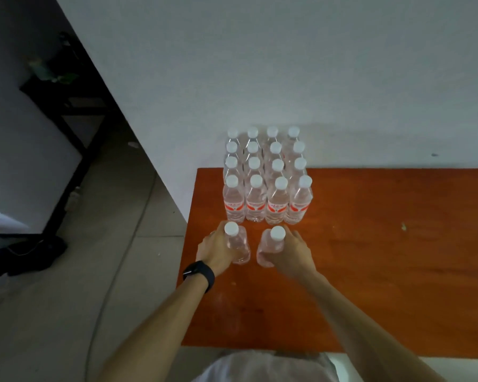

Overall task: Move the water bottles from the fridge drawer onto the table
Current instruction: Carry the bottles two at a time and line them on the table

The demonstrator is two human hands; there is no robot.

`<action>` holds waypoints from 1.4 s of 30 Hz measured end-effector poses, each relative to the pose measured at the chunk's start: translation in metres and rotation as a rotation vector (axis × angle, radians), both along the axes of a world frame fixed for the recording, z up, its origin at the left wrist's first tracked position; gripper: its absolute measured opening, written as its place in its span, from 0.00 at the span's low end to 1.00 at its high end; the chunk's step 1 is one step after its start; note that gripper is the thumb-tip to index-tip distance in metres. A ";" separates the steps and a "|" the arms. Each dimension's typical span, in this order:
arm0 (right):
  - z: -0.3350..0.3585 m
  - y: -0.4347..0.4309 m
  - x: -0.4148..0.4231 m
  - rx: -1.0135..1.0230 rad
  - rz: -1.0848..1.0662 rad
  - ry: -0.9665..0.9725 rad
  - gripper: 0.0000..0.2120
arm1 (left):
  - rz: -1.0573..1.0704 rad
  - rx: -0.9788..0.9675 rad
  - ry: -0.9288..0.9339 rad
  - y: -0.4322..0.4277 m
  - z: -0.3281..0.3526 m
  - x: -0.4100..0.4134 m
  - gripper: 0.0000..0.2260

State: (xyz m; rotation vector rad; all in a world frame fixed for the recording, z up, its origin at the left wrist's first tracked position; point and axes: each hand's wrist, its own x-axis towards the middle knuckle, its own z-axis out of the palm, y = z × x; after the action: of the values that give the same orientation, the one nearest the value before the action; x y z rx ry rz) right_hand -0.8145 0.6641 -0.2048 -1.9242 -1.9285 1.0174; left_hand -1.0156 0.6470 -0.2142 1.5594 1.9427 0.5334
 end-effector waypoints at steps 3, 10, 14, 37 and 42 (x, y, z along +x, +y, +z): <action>-0.002 0.022 -0.015 0.056 -0.007 0.028 0.33 | -0.050 0.002 0.011 0.027 -0.005 -0.008 0.27; -0.006 0.064 -0.042 0.100 -0.052 0.161 0.33 | 0.029 0.033 -0.101 0.066 -0.010 -0.013 0.36; -0.015 0.067 -0.046 0.056 -0.151 0.266 0.39 | 0.059 0.047 -0.158 0.069 -0.016 -0.019 0.41; -0.052 0.065 -0.042 -0.114 -0.106 0.283 0.43 | -0.117 -0.080 -0.101 0.074 -0.030 -0.030 0.38; -0.046 0.066 -0.030 -0.178 -0.055 0.224 0.43 | -0.090 -0.037 -0.103 0.072 -0.030 -0.027 0.37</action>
State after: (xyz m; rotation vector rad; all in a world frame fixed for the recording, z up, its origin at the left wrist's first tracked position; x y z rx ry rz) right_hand -0.8448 0.7304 -0.2509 -1.8478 -1.7042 1.3652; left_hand -1.0423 0.7186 -0.2443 1.5570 1.7870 0.5258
